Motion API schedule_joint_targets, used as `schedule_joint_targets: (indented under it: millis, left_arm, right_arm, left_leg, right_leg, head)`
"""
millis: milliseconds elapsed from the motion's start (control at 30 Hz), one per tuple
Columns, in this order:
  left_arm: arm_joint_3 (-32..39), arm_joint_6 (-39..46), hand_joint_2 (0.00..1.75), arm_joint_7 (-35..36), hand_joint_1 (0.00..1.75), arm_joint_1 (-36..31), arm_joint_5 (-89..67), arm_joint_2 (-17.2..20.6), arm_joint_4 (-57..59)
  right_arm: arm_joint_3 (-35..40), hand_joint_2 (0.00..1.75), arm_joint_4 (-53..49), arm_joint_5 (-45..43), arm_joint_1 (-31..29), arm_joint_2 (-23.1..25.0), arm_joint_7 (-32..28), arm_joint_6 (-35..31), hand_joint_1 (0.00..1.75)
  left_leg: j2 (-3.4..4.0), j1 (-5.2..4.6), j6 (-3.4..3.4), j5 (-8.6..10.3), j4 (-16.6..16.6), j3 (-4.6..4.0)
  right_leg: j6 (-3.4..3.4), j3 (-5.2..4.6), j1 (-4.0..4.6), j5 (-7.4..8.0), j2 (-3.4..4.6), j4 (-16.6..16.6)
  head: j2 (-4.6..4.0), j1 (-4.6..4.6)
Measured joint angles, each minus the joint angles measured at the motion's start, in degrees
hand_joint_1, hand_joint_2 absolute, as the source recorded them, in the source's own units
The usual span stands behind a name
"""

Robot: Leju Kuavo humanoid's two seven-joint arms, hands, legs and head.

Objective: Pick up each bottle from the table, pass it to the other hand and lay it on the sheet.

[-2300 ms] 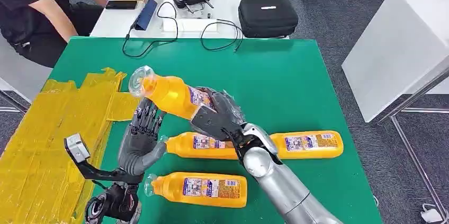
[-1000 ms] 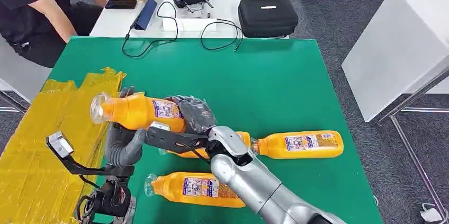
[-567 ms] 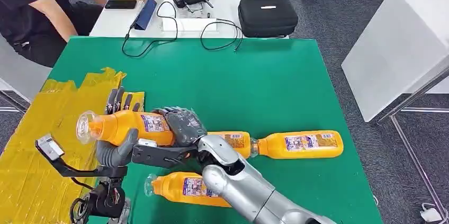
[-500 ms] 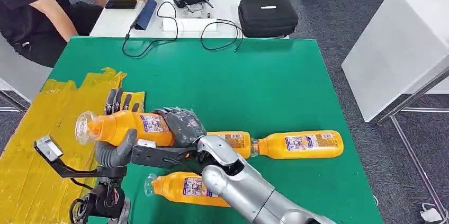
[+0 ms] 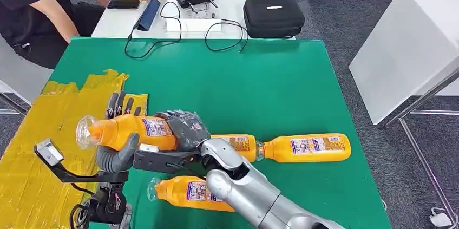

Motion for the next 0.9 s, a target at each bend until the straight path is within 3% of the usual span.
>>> schedule_joint_targets:
  millis: [200,233,267,900]
  left_arm:
    - [-2.2,-0.3,1.75,2.7,0.0,-1.1,0.1,0.0,-0.1]
    - [-2.7,-0.1,1.75,2.8,0.37,-1.3,-0.6,0.1,-0.1]
    - [-3.4,0.2,1.75,2.6,1.71,-1.6,-1.3,0.3,-0.1]
    - [-7.2,2.9,1.75,-0.8,1.75,-4.4,-5.3,1.4,1.7]
  right_arm:
    - [-0.9,1.75,1.9,-0.7,-0.9,0.0,-1.6,-2.9,1.75]
    - [-1.1,1.75,2.3,-0.9,-1.0,0.0,-2.1,-3.2,1.75]
    - [-1.4,1.75,2.6,-1.2,-1.1,0.0,-2.4,-3.3,1.75]
    - [-3.9,1.75,3.5,-2.8,-1.2,0.0,-3.3,-3.3,1.75]
  left_leg:
    - [0.0,-0.01,-0.01,0.01,0.0,0.0]
    - [-0.02,-0.01,-0.01,0.01,0.0,0.0]
    - [-0.03,-0.01,-0.01,0.01,0.0,0.0]
    - [-0.01,0.0,-0.02,0.02,0.0,-0.01]
  right_leg:
    - [0.0,0.02,-0.01,0.01,0.0,0.0]
    - [0.0,0.02,-0.01,0.01,-0.01,0.0]
    - [0.0,0.02,-0.01,0.01,-0.01,0.0]
    - [0.01,0.01,0.0,0.01,0.0,0.0]
  head:
    - [0.0,0.0]
    - [0.0,0.0]
    - [0.0,0.02]
    - [0.0,0.0]
